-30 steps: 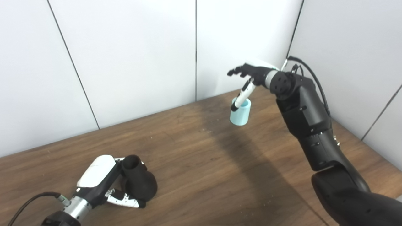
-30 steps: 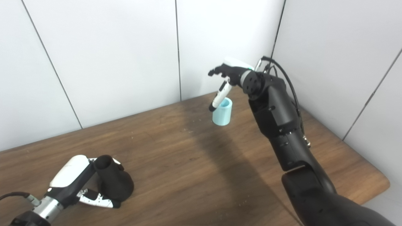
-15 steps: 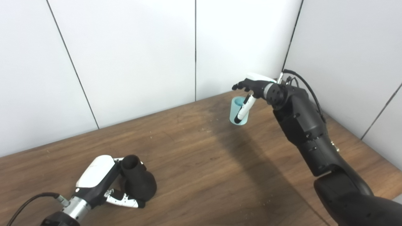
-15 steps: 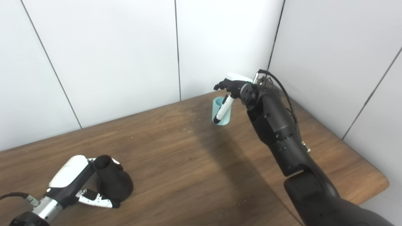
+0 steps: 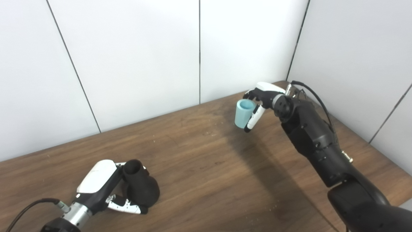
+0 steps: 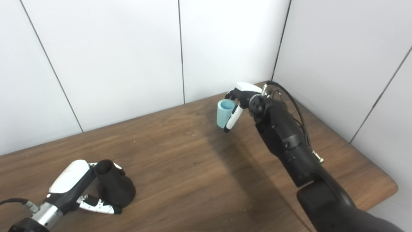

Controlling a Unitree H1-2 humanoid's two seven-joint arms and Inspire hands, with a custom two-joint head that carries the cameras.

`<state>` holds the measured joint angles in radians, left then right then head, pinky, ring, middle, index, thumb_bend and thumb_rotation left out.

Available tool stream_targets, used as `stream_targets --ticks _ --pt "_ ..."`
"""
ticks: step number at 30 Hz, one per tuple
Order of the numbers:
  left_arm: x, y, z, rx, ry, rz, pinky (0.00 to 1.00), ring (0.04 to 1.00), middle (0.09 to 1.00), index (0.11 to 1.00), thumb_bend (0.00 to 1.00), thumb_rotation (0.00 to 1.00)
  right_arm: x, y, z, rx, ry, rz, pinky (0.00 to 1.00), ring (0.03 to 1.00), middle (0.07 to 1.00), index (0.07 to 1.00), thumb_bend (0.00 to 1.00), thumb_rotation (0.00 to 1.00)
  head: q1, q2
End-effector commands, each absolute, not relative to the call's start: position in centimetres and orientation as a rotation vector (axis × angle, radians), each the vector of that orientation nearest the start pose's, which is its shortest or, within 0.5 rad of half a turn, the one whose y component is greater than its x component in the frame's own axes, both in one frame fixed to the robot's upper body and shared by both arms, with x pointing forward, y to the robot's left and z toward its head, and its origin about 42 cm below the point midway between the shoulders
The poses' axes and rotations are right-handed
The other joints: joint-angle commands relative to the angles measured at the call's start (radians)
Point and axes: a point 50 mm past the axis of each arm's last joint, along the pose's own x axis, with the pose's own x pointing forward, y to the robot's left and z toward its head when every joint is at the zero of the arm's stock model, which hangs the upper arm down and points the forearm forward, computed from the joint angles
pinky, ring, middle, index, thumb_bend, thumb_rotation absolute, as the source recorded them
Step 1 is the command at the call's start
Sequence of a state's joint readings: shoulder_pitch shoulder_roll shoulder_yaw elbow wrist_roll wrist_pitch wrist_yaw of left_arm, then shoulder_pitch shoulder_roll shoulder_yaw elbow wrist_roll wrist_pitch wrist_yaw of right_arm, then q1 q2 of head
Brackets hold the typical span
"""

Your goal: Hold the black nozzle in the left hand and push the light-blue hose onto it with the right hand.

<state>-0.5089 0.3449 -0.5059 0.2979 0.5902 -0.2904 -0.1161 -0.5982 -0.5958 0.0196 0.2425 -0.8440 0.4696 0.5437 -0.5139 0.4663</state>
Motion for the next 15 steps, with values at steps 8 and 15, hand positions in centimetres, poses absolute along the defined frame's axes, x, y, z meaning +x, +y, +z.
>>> stream_targets --ticks 8,15 --pt "38.8 21.0 12.0 1.231 -0.265 -0.755 0.52 0.503 0.467 0.492 0.53 0.0 45.9 -40.0 30.5 -1.254 0.255 -0.188 0.67 0.79 0.806 0.799 0.9 0.11 0.008 0.004" --pt "38.4 21.2 11.7 1.23 -0.258 -0.763 0.51 0.498 0.467 0.492 0.53 0.0 46.7 -39.1 30.2 -1.248 0.205 -0.193 0.58 0.715 0.777 0.786 0.89 0.11 0.009 0.005"
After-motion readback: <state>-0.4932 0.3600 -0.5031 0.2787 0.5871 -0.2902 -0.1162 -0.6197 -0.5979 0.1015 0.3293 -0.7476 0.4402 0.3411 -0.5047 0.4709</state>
